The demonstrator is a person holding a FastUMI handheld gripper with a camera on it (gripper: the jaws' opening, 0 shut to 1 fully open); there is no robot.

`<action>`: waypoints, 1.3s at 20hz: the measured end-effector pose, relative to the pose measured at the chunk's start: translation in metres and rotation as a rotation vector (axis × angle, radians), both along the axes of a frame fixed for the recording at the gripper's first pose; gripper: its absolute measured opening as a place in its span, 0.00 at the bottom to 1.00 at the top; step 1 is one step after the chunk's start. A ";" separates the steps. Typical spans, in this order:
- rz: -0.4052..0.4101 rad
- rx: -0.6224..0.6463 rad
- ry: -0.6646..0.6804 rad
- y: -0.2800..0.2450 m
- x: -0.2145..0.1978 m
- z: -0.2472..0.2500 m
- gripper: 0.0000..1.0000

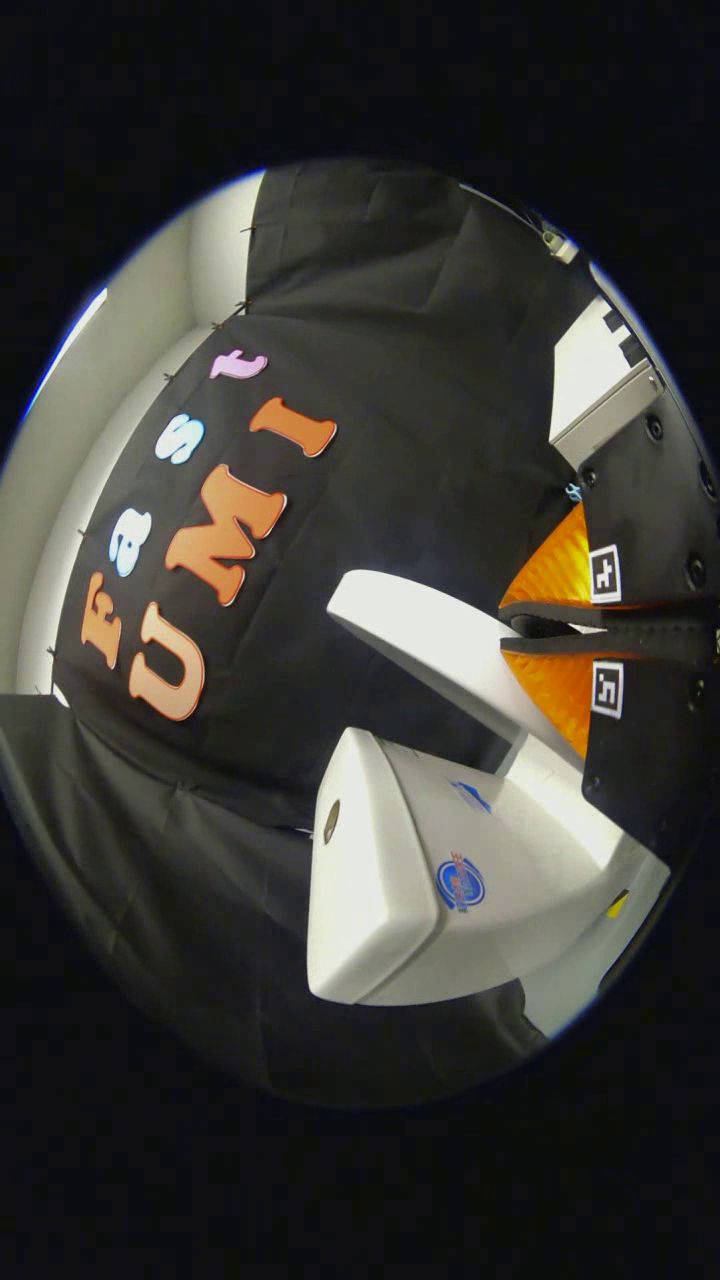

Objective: Open the toilet lid.

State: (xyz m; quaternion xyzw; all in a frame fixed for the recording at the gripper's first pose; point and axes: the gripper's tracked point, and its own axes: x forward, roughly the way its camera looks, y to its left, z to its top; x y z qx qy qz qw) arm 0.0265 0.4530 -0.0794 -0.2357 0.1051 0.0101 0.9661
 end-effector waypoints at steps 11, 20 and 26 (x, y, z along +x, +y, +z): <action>0.132 -0.096 -0.033 0.077 -0.005 -0.004 0.08; 0.167 -0.073 -0.020 0.104 -0.007 -0.006 0.08; 0.232 0.039 0.038 0.109 -0.008 0.002 0.60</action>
